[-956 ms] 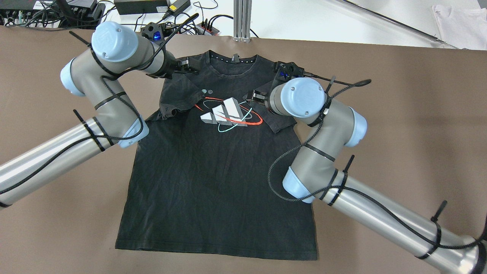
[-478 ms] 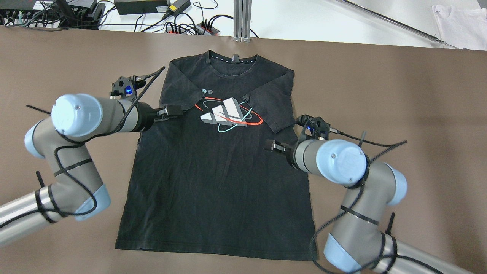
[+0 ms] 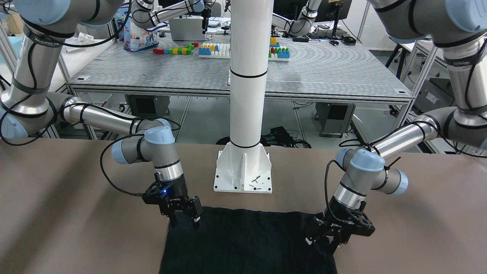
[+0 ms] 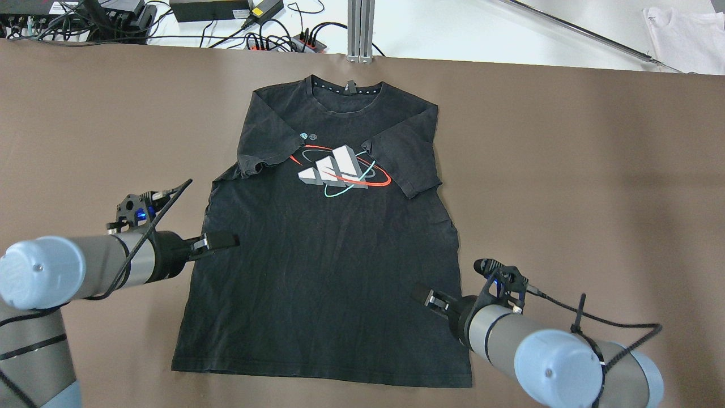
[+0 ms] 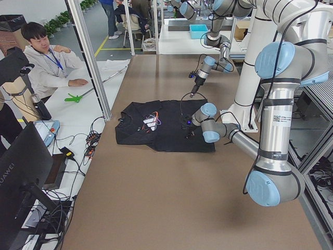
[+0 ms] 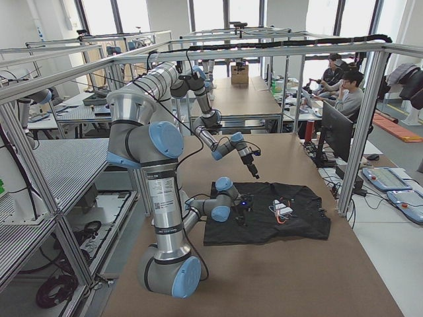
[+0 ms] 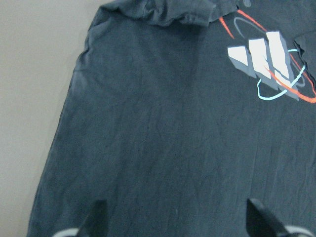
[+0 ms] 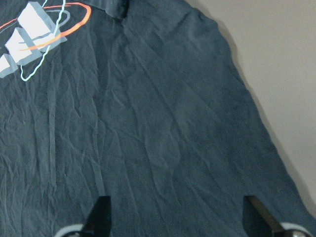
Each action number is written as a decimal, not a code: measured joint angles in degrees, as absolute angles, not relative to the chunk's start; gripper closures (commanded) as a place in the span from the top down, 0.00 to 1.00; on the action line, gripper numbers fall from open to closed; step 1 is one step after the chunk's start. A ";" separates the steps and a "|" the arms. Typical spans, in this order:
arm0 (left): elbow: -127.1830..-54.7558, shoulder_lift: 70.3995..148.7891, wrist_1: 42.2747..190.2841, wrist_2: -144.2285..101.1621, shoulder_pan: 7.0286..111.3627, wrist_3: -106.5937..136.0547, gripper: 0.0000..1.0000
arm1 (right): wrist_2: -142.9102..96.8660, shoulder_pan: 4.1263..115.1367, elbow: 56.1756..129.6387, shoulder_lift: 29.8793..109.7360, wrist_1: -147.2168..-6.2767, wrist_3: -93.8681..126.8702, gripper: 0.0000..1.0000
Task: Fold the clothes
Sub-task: 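Lower both grippers to the hem corners nearest the robot and grasp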
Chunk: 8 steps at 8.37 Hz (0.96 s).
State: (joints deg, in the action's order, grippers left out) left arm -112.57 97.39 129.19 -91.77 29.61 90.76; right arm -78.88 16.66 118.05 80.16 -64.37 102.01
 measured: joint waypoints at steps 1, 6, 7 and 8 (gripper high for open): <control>-115.26 93.92 129.25 -89.27 26.08 92.70 1.00 | -74.90 12.40 120.12 82.80 -63.21 105.40 0.94; -116.86 82.83 134.64 -80.45 12.09 100.26 1.00 | -64.25 1.78 121.49 94.60 -48.49 112.73 0.94; -116.70 81.18 135.66 -79.81 10.41 100.98 1.00 | -64.12 1.60 121.42 94.87 -48.16 112.60 0.94; -116.42 80.27 136.12 -78.59 8.52 101.43 0.94 | -64.07 1.50 121.26 94.92 -48.04 112.49 0.94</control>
